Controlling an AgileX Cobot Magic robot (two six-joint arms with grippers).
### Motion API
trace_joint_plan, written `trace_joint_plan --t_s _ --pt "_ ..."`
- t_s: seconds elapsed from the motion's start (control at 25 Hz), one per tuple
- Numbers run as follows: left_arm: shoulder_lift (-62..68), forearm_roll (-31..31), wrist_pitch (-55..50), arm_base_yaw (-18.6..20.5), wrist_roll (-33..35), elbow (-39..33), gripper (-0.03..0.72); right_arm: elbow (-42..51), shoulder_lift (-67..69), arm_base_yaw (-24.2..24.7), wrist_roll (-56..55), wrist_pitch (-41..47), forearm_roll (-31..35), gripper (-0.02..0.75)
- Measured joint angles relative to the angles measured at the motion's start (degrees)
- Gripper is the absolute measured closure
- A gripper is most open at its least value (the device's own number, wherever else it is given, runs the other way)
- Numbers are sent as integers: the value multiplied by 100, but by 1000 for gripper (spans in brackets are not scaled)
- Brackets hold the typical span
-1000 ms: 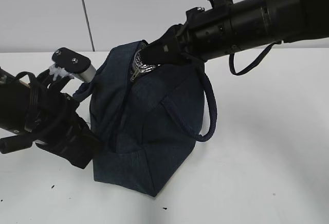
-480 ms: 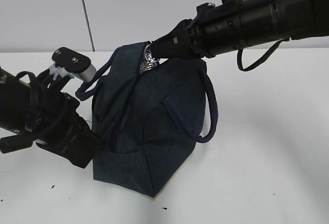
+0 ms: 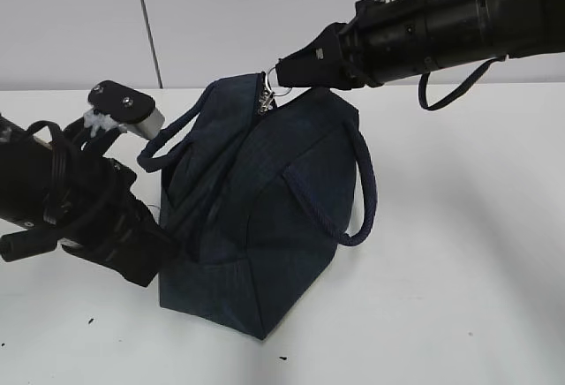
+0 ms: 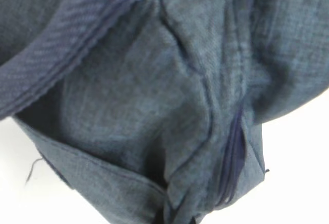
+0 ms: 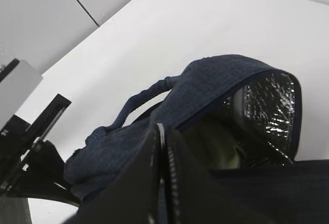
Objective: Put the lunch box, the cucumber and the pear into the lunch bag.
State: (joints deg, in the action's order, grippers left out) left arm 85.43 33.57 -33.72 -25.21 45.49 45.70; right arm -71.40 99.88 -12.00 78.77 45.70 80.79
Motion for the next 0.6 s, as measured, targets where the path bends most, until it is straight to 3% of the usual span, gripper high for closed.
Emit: trace_joint_plan --t_s 0.6 --pt "0 -38 -219 29 -49 0 708 -1175 937 103 -482 202 -150 732"
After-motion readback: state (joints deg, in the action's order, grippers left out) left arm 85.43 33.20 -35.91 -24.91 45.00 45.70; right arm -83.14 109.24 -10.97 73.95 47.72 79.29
